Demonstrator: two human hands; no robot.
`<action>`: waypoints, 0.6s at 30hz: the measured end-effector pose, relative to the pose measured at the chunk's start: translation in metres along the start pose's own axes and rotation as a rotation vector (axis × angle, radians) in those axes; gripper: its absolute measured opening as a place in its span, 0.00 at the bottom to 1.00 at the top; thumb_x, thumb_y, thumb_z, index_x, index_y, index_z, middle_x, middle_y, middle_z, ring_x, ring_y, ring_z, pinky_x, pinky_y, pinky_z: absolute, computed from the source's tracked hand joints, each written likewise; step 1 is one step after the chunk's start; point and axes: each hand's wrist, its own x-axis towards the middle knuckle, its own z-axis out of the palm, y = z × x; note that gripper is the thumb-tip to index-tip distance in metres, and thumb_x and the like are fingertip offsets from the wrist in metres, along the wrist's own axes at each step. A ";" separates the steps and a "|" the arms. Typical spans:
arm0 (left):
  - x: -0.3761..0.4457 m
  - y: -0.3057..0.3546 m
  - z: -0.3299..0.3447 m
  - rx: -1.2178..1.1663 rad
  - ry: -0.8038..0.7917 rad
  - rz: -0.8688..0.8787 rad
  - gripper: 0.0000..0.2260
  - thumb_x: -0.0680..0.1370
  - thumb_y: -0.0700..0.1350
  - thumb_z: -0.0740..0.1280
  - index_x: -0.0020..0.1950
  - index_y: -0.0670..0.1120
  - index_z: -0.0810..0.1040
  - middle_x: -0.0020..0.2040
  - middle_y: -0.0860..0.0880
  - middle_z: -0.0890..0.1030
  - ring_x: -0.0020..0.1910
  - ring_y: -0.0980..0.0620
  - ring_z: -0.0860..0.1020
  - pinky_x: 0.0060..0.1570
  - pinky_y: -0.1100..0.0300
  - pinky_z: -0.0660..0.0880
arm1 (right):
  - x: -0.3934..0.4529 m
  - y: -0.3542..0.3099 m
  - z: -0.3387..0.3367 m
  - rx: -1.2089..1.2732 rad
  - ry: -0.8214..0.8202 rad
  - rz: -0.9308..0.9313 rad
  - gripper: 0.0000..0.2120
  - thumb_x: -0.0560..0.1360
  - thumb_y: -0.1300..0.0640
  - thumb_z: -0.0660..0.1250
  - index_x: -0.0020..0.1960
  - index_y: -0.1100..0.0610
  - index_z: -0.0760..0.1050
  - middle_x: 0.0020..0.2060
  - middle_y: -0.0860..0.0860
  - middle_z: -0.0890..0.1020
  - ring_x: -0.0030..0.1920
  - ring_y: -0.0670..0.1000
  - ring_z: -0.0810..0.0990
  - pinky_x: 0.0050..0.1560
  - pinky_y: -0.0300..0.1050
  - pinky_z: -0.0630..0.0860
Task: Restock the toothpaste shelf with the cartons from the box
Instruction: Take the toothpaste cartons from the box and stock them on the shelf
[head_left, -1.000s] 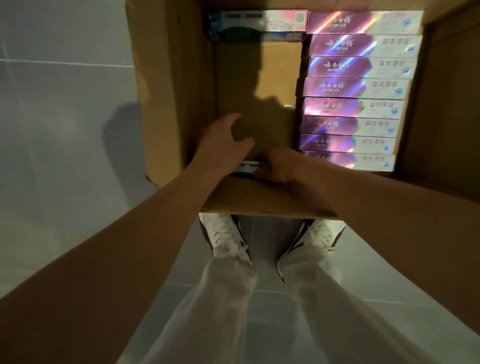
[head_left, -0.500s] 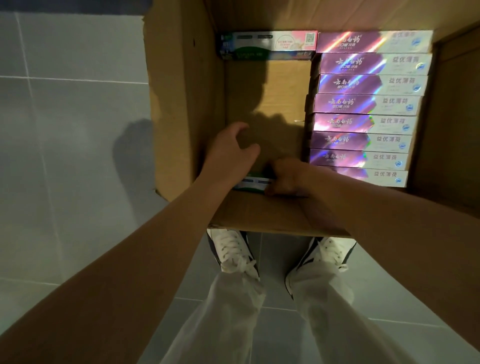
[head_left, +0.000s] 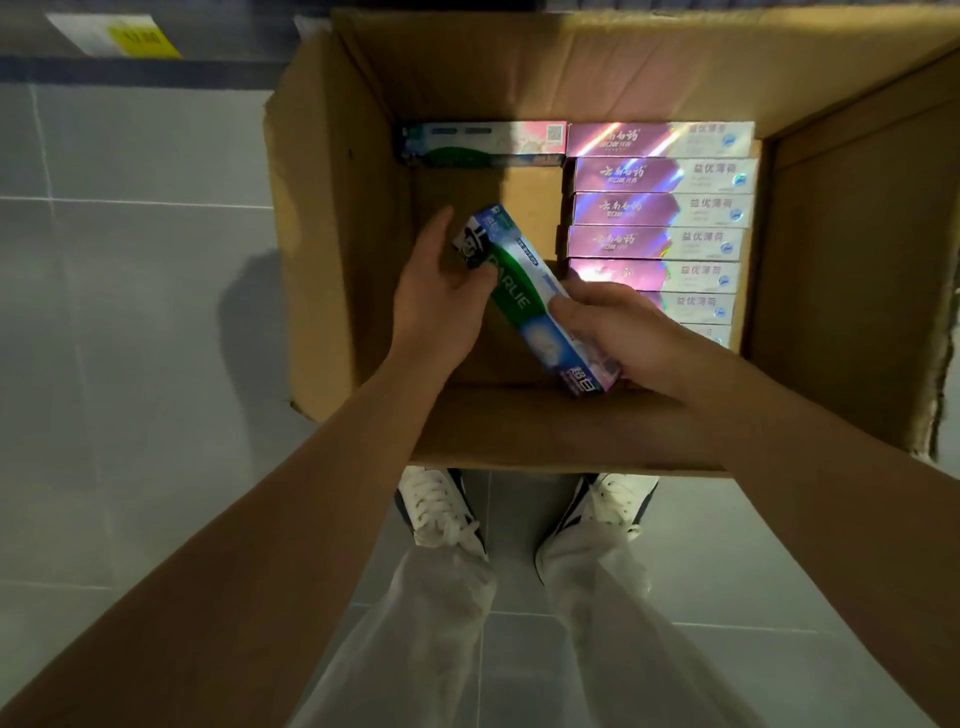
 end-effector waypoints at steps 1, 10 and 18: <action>0.003 0.005 0.006 -0.108 -0.041 -0.015 0.27 0.77 0.42 0.67 0.74 0.55 0.62 0.63 0.59 0.72 0.54 0.68 0.75 0.55 0.69 0.75 | -0.001 -0.002 -0.006 0.098 -0.030 0.021 0.06 0.77 0.52 0.66 0.50 0.49 0.81 0.47 0.55 0.85 0.47 0.57 0.84 0.55 0.56 0.77; 0.053 0.032 0.051 -0.289 -0.105 0.034 0.18 0.73 0.37 0.69 0.60 0.54 0.76 0.58 0.50 0.81 0.57 0.52 0.80 0.58 0.45 0.77 | 0.007 -0.013 -0.038 -0.114 0.160 -0.316 0.16 0.72 0.57 0.69 0.59 0.46 0.77 0.48 0.45 0.84 0.50 0.45 0.82 0.52 0.43 0.76; 0.139 0.014 0.043 0.685 0.020 0.335 0.26 0.76 0.46 0.67 0.73 0.45 0.65 0.70 0.44 0.70 0.69 0.47 0.67 0.69 0.55 0.63 | 0.061 0.005 -0.067 -0.155 0.404 -0.304 0.18 0.74 0.56 0.68 0.60 0.41 0.76 0.48 0.39 0.83 0.49 0.38 0.80 0.50 0.37 0.75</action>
